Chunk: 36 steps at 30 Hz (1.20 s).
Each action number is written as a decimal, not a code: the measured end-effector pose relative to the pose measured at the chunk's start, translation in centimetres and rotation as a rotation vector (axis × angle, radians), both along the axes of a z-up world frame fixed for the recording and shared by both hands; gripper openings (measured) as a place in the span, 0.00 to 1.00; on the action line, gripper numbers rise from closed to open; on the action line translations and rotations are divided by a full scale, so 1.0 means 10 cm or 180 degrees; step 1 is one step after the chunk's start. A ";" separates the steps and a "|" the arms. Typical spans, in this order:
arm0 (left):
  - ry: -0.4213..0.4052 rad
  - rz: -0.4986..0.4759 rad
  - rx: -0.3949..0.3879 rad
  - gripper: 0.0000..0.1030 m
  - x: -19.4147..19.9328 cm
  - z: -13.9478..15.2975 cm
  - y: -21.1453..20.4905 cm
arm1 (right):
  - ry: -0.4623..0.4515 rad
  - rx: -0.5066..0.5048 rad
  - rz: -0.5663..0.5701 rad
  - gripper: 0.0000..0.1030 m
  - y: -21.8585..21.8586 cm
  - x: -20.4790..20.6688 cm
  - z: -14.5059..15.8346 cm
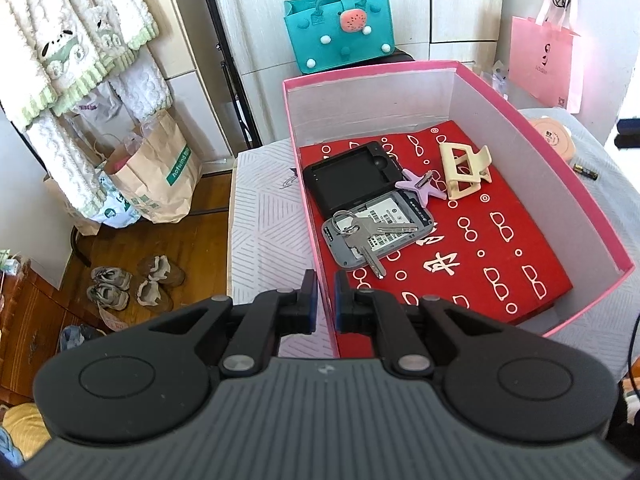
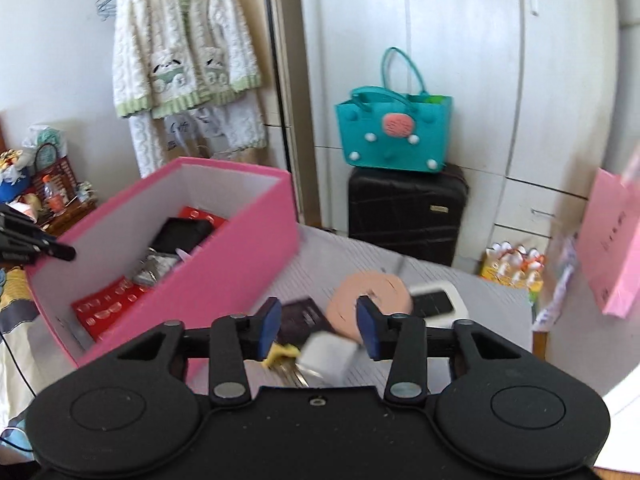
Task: Organize rigid objects
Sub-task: 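Move the right gripper back to the white charger on the table, then grasp the white charger with the right gripper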
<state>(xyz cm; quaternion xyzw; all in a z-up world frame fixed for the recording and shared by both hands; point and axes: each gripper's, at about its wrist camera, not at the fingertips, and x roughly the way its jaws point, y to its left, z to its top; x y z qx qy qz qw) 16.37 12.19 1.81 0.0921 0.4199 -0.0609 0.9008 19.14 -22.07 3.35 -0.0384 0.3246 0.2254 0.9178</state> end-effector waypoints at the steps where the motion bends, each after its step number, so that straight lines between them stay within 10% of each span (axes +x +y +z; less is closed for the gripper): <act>1: 0.0000 0.0004 0.0001 0.06 0.00 0.00 0.00 | -0.0012 -0.0010 -0.0035 0.53 -0.04 -0.02 -0.06; 21: 0.0001 0.0076 -0.0041 0.06 -0.02 0.01 -0.02 | -0.0059 -0.0299 0.0140 0.53 0.20 0.21 -0.88; 36: 0.0010 0.0072 -0.0063 0.06 -0.02 0.01 0.01 | 0.0155 -0.0066 -0.0002 0.53 0.17 0.19 -0.96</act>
